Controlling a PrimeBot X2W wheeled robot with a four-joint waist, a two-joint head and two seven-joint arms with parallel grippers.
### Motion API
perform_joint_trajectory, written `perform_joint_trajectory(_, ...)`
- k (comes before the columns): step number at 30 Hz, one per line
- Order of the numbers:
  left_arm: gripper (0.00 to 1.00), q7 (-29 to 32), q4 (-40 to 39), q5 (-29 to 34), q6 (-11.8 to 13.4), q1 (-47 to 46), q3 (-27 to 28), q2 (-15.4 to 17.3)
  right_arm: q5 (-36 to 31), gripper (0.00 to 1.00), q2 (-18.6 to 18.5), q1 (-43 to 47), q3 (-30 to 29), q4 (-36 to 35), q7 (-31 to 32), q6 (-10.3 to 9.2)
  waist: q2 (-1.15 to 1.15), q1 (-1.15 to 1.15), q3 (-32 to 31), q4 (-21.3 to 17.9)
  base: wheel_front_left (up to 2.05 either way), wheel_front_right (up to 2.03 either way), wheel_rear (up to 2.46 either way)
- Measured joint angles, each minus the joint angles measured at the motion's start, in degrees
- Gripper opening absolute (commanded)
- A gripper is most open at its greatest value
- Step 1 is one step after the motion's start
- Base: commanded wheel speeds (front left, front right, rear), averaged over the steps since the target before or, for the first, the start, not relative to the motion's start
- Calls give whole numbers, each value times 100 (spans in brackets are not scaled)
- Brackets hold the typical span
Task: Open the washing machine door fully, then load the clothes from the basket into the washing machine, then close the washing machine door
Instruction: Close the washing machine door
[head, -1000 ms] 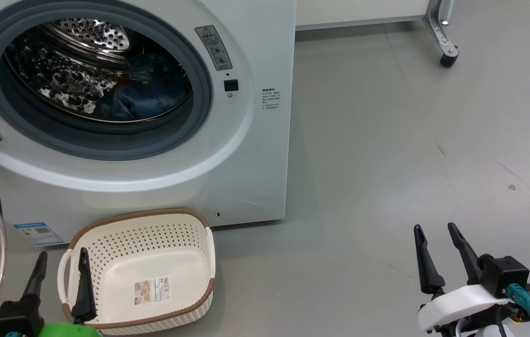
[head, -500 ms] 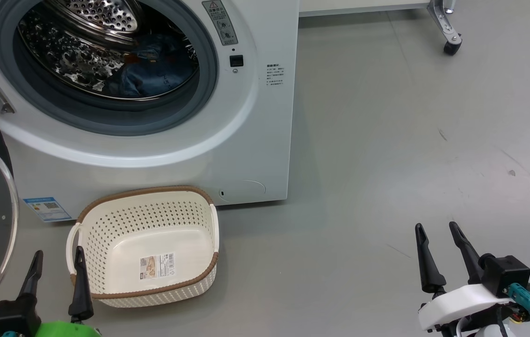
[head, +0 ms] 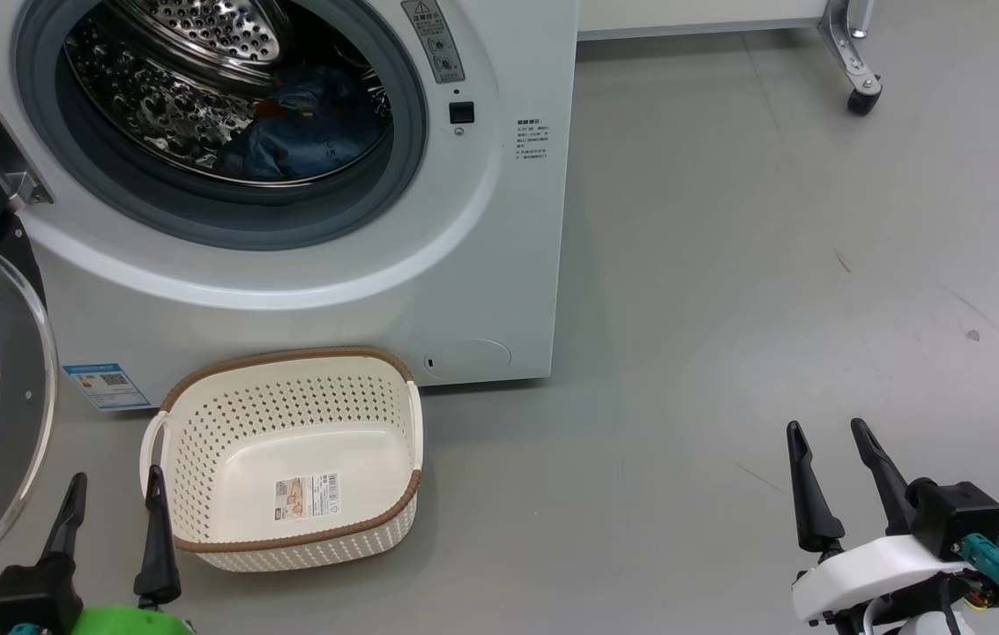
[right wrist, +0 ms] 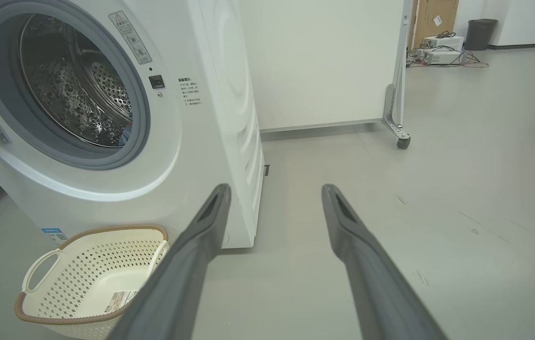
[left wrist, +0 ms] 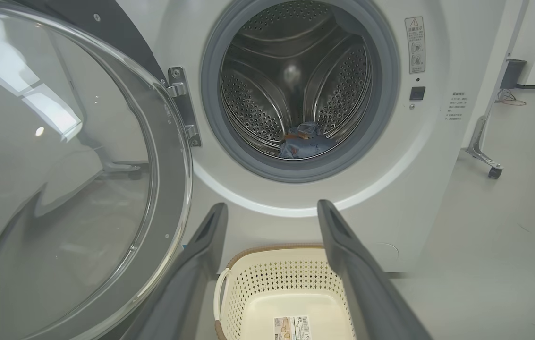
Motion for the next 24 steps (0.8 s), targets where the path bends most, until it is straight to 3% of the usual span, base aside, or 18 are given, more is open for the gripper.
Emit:
perform_joint_trajectory(14,100,1,7,-13,-37,5,-113,-5,-1,100,-16,102,-64,11,0,0,0,0,-157,240,0,0,0)
perform_joint_trajectory(24,100,0,-58,-54,41,5,197,-10,-18,100,-26,102,-78,-143,0,0,0,0,-138,510,0,0,0)
